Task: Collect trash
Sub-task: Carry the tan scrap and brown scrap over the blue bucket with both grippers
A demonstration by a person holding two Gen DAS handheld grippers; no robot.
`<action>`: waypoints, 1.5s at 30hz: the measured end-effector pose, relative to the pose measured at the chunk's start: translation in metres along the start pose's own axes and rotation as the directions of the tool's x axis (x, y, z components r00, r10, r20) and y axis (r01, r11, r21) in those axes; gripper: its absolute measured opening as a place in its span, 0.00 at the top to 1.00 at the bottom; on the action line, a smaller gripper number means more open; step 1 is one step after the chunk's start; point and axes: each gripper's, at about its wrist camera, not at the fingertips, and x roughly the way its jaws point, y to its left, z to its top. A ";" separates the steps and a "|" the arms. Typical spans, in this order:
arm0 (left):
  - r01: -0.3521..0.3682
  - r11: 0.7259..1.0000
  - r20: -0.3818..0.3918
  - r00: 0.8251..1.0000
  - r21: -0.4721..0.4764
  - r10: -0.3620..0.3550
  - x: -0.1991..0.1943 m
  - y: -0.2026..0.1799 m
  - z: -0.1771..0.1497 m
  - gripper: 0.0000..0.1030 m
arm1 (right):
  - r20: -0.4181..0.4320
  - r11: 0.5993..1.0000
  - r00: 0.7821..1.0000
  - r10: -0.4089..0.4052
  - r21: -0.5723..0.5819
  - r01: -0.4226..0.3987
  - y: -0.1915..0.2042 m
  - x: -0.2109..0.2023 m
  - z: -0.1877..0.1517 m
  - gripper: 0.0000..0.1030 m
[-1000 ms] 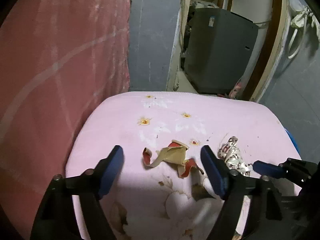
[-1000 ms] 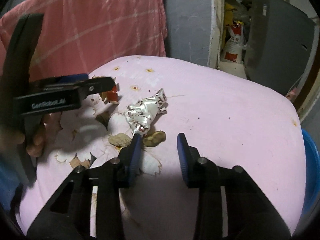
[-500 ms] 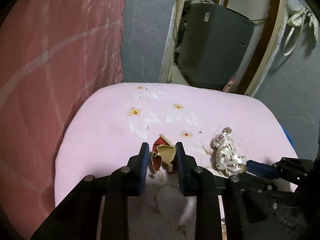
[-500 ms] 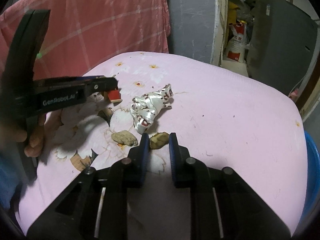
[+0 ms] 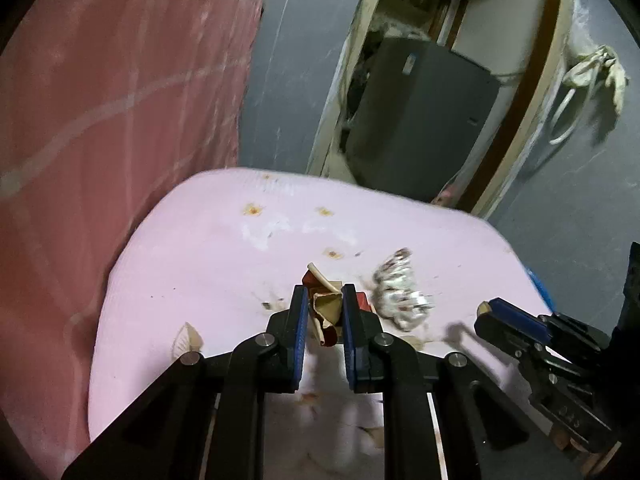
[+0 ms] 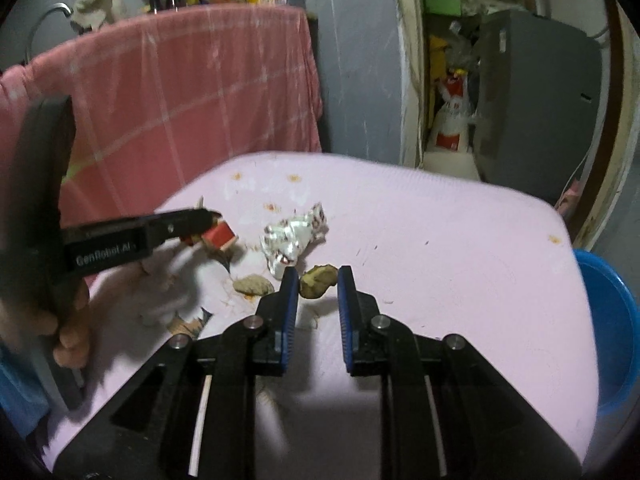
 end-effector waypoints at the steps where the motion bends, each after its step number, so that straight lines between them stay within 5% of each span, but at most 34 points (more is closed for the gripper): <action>1: 0.008 1.000 0.018 1.000 0.001 -0.008 -0.005 -0.004 0.000 0.87 | 0.019 1.000 1.000 -0.001 0.008 0.001 -0.001 -0.005 0.000 0.81; 10: 0.093 0.994 0.180 0.978 0.062 -0.102 -0.043 -0.055 0.013 0.87 | 0.219 0.997 0.973 -0.070 0.034 0.064 -0.012 -0.063 0.012 0.81; 23: 0.169 0.965 0.352 0.907 0.200 -0.232 -0.064 -0.145 0.031 0.87 | 0.436 0.974 0.872 -0.223 0.061 0.218 -0.052 -0.154 0.025 0.81; 32: 0.219 0.939 0.325 0.897 0.265 -0.301 -0.047 -0.200 0.035 0.87 | 0.455 0.950 0.835 -0.311 0.115 0.291 -0.092 -0.182 0.016 0.81; 45: 0.258 0.897 0.189 0.921 0.360 -0.341 0.016 -0.261 0.026 0.87 | 0.366 0.906 0.835 -0.411 0.267 0.329 -0.170 -0.175 -0.024 0.81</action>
